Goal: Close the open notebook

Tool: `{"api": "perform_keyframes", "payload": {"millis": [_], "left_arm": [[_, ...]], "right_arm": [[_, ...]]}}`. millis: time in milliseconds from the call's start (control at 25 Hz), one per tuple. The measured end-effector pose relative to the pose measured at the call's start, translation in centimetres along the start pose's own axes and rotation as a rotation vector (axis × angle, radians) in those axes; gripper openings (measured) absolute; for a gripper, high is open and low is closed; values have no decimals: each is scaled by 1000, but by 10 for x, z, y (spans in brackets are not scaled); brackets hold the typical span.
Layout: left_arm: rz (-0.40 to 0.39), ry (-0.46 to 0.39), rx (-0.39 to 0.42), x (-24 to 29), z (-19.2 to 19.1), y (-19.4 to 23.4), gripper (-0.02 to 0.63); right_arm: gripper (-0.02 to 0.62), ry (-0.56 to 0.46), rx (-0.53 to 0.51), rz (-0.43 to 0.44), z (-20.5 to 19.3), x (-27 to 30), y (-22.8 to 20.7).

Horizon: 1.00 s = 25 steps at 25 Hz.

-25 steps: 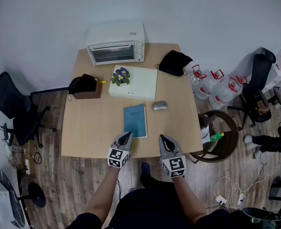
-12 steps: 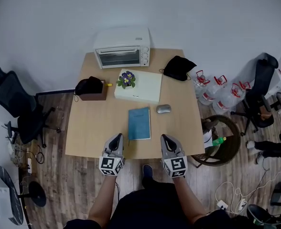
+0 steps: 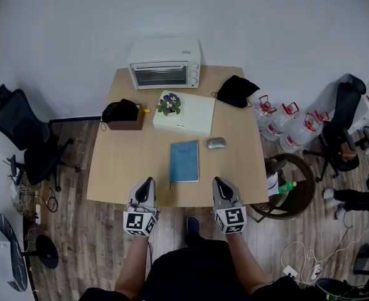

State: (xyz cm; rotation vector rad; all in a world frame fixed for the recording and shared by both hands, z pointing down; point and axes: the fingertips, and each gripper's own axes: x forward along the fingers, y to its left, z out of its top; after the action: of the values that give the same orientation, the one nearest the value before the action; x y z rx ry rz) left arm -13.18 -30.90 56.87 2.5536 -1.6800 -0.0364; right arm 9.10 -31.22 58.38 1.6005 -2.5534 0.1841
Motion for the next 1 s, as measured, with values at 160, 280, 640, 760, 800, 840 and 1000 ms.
{"api": "perform_keyframes", "payload": {"millis": [160, 280, 640, 760, 800, 840, 1000], "left_arm": [[9, 0, -1, -9, 1, 1, -5], [5, -1, -6, -13, 2, 1, -6], [13, -2, -3, -20, 4, 1, -6], [23, -6, 2, -22, 4, 1, -6], [24, -6, 1, -23, 4, 1, -6], [24, -5, 0, -23, 4, 1, -5], [21, -3, -4, -24, 3, 2, -6]], "right_arm": [[6, -19, 2, -4, 4, -4, 1], [6, -24, 3, -3, 6, -6, 3], [6, -39, 6, 7, 9, -9, 8], [6, -46, 20, 9, 8, -11, 7], [6, -46, 18, 8, 8, -12, 7], [6, -44, 13, 7, 8, -12, 7], [6, -36, -6, 14, 7, -12, 11]]}}
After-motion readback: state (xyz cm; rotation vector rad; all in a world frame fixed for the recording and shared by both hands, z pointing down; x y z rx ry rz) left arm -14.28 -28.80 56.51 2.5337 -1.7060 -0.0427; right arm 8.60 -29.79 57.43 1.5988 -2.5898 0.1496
